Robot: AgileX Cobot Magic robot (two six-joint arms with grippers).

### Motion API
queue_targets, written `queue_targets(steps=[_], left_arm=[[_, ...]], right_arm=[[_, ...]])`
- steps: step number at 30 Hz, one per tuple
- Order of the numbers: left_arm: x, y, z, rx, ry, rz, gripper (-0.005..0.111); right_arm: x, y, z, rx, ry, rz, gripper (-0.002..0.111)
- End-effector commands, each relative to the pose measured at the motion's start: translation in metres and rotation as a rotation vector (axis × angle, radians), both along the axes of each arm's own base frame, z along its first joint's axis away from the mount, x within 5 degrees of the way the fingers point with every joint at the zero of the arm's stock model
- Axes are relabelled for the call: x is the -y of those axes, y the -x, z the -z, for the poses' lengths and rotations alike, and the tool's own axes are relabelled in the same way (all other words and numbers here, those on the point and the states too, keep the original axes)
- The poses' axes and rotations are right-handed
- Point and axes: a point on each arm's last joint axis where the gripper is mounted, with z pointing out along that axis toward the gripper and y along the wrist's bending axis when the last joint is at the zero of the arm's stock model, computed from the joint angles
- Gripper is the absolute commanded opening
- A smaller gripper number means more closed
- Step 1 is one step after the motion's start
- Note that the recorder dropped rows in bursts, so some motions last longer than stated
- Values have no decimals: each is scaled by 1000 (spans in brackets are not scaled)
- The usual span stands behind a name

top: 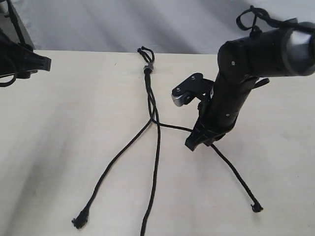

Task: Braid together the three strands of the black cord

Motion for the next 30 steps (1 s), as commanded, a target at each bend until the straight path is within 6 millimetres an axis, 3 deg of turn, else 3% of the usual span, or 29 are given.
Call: queue_targets(steps=[1, 14, 16, 20, 24, 27, 30], left_arm=[[-1, 0, 2, -6, 19, -12, 55], [0, -1, 2, 4, 22, -7, 55], [0, -1, 2, 4, 22, -7, 55], [0, -1, 2, 6, 23, -6, 55], [1, -1, 2, 2, 47, -15, 55], [5, 0, 3, -12, 80, -4, 55], [15, 2, 4, -27, 117, 38, 55]], right_arm=[[2, -4, 11, 8, -4, 16, 0], [1, -7, 31, -19, -2, 72, 3], [1, -8, 32, -13, -4, 94, 15], [0, -10, 31, 9, -17, 91, 54], [0, -9, 14, 54, -35, 86, 90], [2, -7, -18, 138, -60, 78, 105], [7, -2, -55, 270, -67, 53, 105]])
